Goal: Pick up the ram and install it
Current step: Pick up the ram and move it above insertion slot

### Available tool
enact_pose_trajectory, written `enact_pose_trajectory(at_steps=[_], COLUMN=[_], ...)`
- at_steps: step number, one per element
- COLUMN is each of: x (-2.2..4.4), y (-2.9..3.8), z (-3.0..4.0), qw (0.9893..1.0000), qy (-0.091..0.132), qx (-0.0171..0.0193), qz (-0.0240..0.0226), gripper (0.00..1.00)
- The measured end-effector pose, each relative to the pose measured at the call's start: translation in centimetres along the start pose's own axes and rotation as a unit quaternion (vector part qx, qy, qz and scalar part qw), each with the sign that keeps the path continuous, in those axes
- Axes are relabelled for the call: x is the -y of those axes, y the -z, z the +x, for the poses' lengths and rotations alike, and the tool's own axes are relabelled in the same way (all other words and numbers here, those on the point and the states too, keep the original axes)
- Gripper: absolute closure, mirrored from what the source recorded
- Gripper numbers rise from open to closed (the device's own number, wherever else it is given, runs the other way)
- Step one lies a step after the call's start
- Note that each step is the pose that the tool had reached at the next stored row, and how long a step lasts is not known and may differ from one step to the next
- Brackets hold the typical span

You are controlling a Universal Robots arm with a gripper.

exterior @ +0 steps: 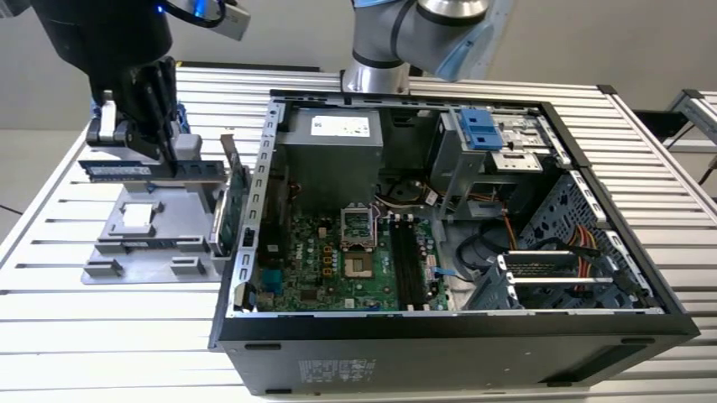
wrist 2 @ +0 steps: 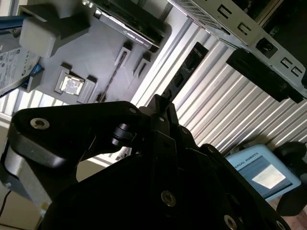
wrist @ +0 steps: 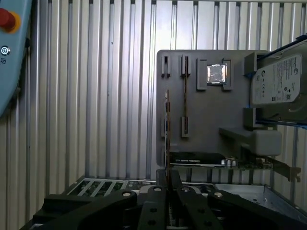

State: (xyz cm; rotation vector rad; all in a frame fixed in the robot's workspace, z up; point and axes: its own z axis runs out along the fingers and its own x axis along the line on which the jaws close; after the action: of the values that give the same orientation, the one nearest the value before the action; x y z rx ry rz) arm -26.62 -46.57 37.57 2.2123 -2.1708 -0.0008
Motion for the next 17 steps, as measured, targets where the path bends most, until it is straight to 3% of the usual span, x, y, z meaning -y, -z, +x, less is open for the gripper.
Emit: enact_pose_trajectory(at_steps=[17], x=[1.49], y=[0.04], z=[0.03], qw=[1.0000], qy=[0.000], qx=[0.0000], qz=[0.0000], gripper=[1.00])
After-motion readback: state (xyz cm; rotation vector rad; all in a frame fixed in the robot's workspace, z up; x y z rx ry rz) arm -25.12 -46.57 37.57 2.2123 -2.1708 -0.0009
